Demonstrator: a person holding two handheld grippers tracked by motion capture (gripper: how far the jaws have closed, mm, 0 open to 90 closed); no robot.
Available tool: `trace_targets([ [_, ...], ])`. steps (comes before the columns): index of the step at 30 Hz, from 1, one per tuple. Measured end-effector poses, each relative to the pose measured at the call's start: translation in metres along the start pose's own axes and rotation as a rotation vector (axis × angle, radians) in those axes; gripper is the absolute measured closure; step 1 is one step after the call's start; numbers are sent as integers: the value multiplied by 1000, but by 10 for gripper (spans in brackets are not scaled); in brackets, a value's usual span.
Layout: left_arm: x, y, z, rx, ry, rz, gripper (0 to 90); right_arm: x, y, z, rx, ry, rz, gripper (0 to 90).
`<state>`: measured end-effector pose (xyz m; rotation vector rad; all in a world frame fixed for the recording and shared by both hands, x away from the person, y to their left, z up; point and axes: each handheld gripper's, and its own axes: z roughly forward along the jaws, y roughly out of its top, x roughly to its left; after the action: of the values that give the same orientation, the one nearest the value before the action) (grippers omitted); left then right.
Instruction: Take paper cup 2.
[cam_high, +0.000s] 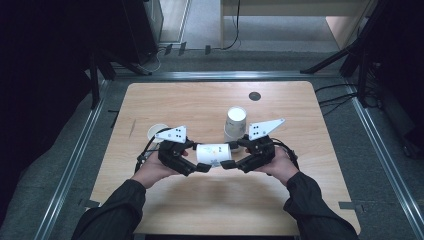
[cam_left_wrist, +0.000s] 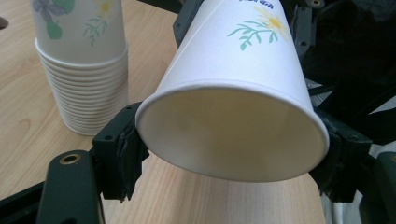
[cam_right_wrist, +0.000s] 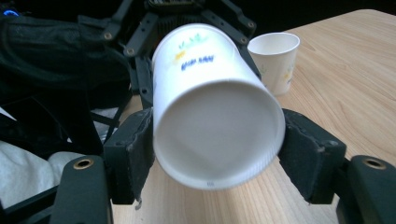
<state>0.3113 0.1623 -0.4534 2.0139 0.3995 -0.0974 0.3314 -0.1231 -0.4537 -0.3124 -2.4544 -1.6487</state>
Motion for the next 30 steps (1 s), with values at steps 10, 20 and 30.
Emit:
trace_targets([
  [10, 1, 14, -8, 103, 16, 35, 230, 1, -4, -2, 56, -26, -4, 279],
  [20, 1, 35, -9, 275, 32, 92, 230, 1, -6, -3, 86, -55, -7, 278],
  [30, 4, 54, -6, 421, 48, 100, 230, 2, -8, 3, 117, -61, -7, 276],
])
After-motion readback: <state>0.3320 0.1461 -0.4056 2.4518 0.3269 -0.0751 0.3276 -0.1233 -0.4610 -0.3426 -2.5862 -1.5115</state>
